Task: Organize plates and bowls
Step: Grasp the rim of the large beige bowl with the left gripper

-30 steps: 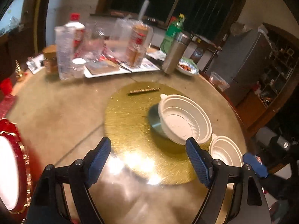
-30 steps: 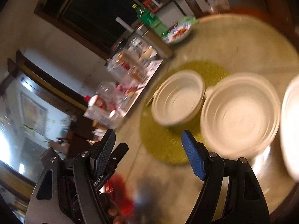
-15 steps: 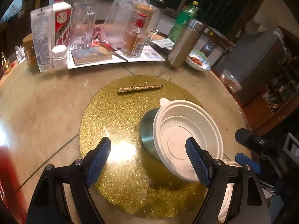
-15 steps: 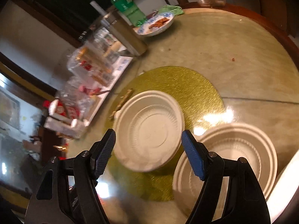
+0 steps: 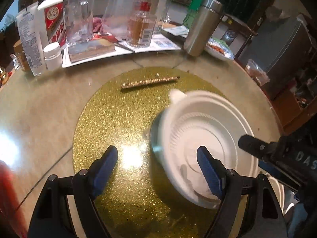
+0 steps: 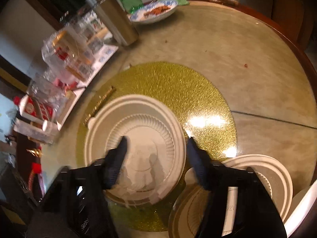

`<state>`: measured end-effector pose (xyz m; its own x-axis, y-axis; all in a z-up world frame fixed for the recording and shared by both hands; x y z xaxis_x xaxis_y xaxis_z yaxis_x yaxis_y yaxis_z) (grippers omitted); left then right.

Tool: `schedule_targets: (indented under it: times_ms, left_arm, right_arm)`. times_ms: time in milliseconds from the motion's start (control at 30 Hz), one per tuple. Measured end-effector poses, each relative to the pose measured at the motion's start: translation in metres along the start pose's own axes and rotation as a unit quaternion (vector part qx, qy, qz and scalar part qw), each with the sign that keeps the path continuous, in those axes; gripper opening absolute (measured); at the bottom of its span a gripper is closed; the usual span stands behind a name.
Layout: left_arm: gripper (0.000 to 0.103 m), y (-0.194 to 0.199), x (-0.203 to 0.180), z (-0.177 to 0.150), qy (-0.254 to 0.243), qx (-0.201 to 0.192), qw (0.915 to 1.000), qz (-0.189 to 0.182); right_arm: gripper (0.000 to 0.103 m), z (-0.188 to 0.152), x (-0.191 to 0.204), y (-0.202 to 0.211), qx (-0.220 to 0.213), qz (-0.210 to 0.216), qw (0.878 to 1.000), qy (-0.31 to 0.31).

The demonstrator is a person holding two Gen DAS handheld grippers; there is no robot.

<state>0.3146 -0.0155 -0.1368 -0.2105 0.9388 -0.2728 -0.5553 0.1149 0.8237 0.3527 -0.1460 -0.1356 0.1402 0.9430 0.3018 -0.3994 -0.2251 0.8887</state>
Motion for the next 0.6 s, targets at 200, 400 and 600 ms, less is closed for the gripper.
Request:
schedule_targets:
  times_ms: [200,400,600]
  left_arm:
    - [0.021,-0.004,0.001,-0.004,-0.050,0.012,0.9984,0.021]
    - [0.019,0.018,0.017,-0.003,-0.051,-0.008,0.9984,0.022]
    - [0.019,0.056,0.036,-0.015,-0.060,-0.039,0.9969,0.031]
  right_arm:
    - [0.010,-0.013,0.005,-0.005,0.015,-0.011,1.000,0.016]
    - [0.010,-0.027,0.021,0.008,0.005,0.012,1.000,0.025]
    - [0.010,-0.052,0.040,0.032,-0.015,0.041,0.999,0.032]
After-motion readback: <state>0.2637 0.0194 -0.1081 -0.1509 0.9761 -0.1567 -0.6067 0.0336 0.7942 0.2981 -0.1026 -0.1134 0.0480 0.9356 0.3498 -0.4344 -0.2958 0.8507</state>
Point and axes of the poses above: each gripper's, at about its wrist camera, not at the fingertips, and y roughly against the way its jaws point, x to its left, z to its top, the point moved 10 cm from there along -y, roughly the way its jaws point, and after that the axes turned 2 degrees about -z, right-handed, at the moved point
